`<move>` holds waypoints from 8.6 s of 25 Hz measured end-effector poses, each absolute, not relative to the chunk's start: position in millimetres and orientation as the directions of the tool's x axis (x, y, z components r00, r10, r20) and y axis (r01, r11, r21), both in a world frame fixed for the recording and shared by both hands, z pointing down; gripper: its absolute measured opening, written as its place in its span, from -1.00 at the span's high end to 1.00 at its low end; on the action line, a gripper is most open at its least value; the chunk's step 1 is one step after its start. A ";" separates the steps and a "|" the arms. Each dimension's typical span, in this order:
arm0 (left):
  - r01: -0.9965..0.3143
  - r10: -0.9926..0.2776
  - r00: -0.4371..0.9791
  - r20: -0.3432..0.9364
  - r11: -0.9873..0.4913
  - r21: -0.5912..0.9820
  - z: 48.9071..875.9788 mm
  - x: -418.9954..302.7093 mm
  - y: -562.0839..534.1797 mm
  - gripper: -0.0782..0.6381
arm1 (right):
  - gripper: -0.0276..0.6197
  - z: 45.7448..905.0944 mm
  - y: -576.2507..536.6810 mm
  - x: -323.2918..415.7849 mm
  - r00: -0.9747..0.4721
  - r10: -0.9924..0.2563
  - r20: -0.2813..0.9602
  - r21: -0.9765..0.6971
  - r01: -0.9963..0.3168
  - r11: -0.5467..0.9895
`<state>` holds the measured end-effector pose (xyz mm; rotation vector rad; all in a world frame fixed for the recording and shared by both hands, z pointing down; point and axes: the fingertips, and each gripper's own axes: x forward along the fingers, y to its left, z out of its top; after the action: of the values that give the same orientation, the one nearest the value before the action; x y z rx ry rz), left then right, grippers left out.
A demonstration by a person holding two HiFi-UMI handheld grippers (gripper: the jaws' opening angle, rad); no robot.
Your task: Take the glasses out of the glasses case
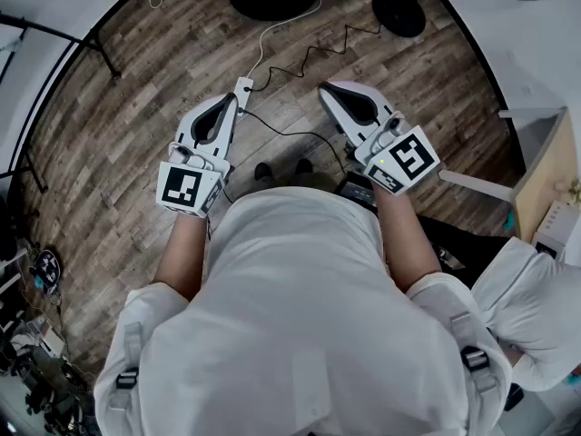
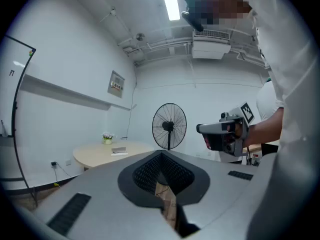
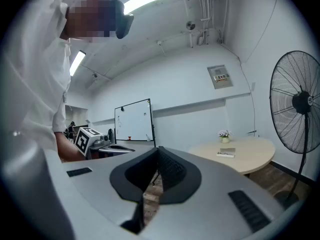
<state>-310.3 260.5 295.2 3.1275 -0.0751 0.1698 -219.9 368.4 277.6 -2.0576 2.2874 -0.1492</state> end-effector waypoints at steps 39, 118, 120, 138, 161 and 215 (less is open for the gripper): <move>-0.210 -0.197 0.973 0.118 -0.971 0.112 282.3 -295.9 357.4 0.75 | 0.84 327.2 515.9 -133.0 0.027 -0.996 0.088 -0.259 -0.965 -0.049; -0.304 -0.295 0.952 0.080 -0.888 0.345 388.5 -11.7 5.0 0.75 | 0.84 351.1 166.4 171.0 -0.011 -0.968 0.249 -0.197 -0.980 -0.040; -0.341 -0.330 0.940 0.092 -0.876 0.341 391.7 -0.8 -6.8 0.75 | 0.84 354.8 146.6 187.3 -0.048 -0.969 0.242 -0.205 -0.979 -0.003; -0.739 -0.711 0.673 0.205 -0.628 0.244 365.1 82.7 -64.7 0.75 | 0.83 357.2 10.9 313.3 -0.537 -0.826 0.170 -0.276 -0.831 0.483; -0.679 -0.681 0.722 0.120 -0.665 0.312 381.1 79.6 -141.6 0.75 | 0.83 356.4 -84.2 284.4 -0.534 -0.802 0.268 -0.163 -0.845 0.508; -0.492 -0.505 0.850 0.147 -0.664 0.563 488.6 83.9 -191.5 0.75 | 0.74 594.9 -159.1 265.2 -0.137 -0.108 0.985 -0.070 -0.876 0.478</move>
<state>83.9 -191.5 488.6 2.4147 -0.7238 -0.0290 265.2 -159.1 594.9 -1.8861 3.4041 -1.8063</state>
